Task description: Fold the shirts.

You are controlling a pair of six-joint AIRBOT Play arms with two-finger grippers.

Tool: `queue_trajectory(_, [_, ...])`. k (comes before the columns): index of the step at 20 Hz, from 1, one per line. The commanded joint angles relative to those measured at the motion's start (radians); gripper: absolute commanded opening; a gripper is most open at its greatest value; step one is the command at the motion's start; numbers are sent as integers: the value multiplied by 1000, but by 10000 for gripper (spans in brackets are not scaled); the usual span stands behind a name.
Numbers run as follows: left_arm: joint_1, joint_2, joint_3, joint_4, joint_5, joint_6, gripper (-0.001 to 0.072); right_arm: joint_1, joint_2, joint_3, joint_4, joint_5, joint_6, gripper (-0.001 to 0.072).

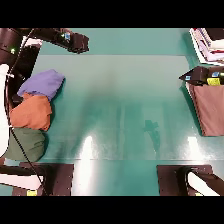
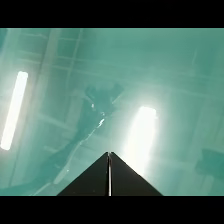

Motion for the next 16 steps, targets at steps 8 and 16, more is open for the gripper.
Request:
queue_trajectory(8, [0,0,0,0,1,0,24,5,1,0,0,0,0,19])
queue_trajectory(16, [0,0,0,-3,50,6,24,5,1,0,0,27,0,19])
